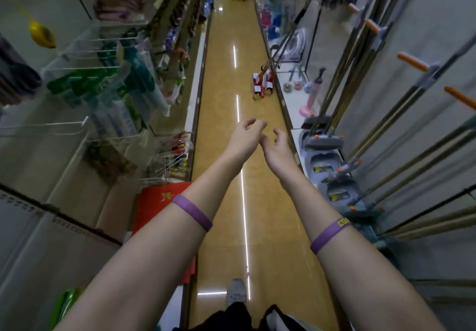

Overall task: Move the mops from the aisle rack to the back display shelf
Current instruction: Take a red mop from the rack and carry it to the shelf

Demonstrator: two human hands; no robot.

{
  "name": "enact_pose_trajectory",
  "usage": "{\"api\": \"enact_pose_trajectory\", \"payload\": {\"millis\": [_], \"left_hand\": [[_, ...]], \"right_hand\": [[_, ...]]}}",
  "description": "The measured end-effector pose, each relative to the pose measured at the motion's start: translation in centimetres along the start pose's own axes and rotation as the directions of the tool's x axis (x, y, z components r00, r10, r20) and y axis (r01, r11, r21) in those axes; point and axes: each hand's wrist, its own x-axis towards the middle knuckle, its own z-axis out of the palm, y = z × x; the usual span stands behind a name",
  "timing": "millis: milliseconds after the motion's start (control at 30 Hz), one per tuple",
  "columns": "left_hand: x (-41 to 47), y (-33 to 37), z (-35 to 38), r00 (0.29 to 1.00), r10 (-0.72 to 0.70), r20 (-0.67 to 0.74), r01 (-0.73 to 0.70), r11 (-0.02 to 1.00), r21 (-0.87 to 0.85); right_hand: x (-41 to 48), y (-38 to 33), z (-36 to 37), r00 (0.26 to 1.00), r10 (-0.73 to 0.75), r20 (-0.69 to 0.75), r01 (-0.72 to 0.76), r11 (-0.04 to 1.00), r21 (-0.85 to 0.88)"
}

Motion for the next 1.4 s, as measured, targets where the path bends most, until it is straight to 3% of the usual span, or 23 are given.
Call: {"api": "enact_pose_trajectory", "payload": {"millis": [400, 967, 1400], "left_hand": [[15.1, 2.1, -4.9, 0.997, -0.001, -0.072, -0.001, 1.000, -0.031], [44.9, 10.2, -0.3, 0.984, -0.049, -0.173, 0.040, 0.998, -0.056], [64.7, 15.7, -2.1, 0.980, -0.020, -0.199, 0.004, 0.997, -0.079]], "right_hand": [[14.5, -5.3, 4.0, 0.995, -0.042, 0.090, 0.044, 0.999, -0.025], [47.4, -11.4, 1.9, 0.984, -0.048, 0.170, 0.057, 0.997, -0.049], [66.9, -16.8, 4.2, 0.978, -0.075, 0.194, 0.086, 0.995, -0.044]]}}
